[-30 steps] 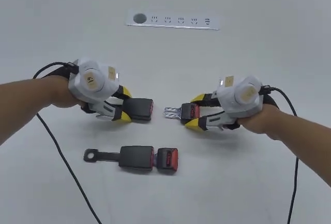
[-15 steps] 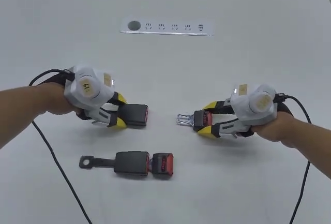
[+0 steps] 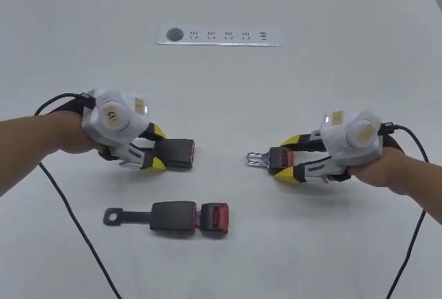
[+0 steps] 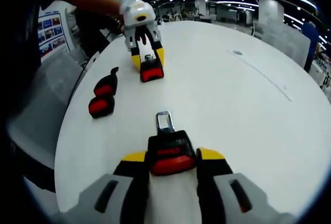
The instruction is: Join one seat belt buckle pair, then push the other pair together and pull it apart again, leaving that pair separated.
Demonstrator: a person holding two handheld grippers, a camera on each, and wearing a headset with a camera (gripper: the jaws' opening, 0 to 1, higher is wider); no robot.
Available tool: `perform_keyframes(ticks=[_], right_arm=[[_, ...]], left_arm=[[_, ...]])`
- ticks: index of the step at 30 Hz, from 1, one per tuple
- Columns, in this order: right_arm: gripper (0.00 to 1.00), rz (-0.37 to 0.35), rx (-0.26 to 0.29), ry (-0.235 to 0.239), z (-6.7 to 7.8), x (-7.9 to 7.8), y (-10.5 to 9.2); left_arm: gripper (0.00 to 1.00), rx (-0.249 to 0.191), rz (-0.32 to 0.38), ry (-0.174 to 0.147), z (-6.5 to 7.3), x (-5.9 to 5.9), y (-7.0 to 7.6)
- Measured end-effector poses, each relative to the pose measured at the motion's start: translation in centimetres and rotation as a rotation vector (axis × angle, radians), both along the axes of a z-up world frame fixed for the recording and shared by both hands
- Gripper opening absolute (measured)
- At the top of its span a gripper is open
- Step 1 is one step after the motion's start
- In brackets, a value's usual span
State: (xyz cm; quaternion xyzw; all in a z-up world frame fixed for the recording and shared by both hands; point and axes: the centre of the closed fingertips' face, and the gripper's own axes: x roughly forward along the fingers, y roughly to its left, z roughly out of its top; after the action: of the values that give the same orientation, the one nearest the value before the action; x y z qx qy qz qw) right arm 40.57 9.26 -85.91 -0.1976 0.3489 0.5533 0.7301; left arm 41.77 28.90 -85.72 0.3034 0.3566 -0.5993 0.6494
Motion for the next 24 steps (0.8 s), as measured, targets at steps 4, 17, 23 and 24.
perform_keyframes(ticks=[4, 17, 23, 24], right_arm=[[0.35, 0.004, -0.003, -0.001, 0.1, -0.1, -0.2], [0.36, -0.001, -0.011, 0.001, 0.3, -0.6, -1.7], [0.36, -0.001, -0.015, 0.004, 0.3, -0.7, -2.6], [0.36, -0.002, -0.017, 0.004, 0.3, -0.7, -2.8]], left_arm=[[0.33, 0.003, 0.002, 0.001, 0.0, 0.0, 0.0], [0.33, 0.014, 0.005, 0.002, 0.1, 0.0, 0.0], [0.33, 0.016, 0.005, 0.003, 0.1, 0.0, 0.0], [0.33, 0.016, 0.005, 0.003, 0.1, 0.0, 0.0]])
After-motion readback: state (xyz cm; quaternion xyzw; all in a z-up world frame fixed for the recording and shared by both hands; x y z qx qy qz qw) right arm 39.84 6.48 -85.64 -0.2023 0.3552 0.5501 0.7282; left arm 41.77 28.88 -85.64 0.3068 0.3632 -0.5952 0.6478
